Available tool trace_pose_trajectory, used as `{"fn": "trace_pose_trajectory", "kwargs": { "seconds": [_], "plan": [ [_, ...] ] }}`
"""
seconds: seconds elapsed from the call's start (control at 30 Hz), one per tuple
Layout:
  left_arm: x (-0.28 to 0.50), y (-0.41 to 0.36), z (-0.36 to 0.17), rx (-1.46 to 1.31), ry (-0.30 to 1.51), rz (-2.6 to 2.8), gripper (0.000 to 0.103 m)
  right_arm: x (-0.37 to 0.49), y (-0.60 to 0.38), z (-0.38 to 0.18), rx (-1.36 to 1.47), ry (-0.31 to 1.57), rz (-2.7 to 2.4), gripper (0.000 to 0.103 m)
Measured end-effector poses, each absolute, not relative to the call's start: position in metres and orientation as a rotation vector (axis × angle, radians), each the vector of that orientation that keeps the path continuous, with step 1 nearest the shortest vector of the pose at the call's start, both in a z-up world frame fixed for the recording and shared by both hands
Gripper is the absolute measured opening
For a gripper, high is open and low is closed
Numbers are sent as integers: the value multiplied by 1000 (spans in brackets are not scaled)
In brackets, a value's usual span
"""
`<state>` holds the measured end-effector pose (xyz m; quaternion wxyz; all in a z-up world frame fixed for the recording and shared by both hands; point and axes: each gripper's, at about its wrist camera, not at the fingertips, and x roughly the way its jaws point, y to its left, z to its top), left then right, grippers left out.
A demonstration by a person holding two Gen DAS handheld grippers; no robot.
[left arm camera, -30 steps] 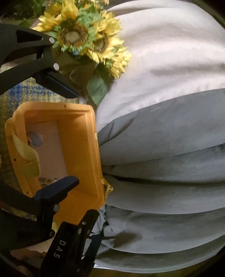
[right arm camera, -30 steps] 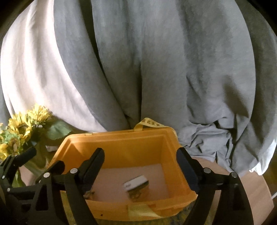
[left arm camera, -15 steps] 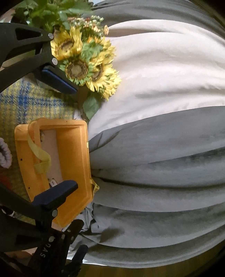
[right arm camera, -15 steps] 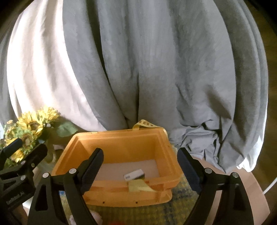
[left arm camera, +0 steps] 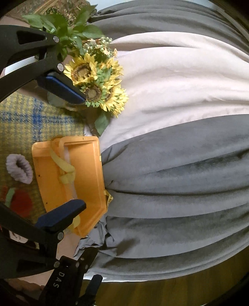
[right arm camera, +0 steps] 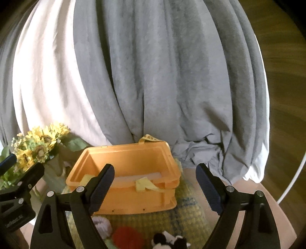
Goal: Organize soft objects
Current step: 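Withdraw both tools from the crate back toward the remaining plush toys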
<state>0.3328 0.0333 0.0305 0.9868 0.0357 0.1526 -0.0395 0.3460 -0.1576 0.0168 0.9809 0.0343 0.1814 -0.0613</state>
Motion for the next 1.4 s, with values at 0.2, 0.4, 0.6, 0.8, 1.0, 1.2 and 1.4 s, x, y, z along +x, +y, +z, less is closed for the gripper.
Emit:
{"fn": "trace_pose_trajectory", "kwargs": {
  "seconds": [0.2, 0.4, 0.6, 0.8, 1.0, 1.2, 1.4],
  "plan": [
    [312, 36, 29, 69, 328, -91, 101, 322, -156, 11, 92, 379, -120, 88],
    [292, 38, 26, 81, 340, -107, 101, 301, -154, 10, 105, 386, -127, 88],
    [279, 39, 22, 101, 348, -125, 101, 285, -151, 6, 116, 399, -142, 88],
    [269, 42, 9, 142, 355, -156, 101, 271, -149, -8, 140, 436, -163, 88],
    [261, 47, -3, 160, 381, -218, 101, 258, -141, -20, 141, 466, -188, 88],
    [251, 52, -16, 210, 389, -274, 101, 239, -132, -32, 134, 483, -217, 88],
    [243, 56, -35, 245, 424, -313, 101, 228, -123, -45, 120, 515, -239, 88]
  ]
}}
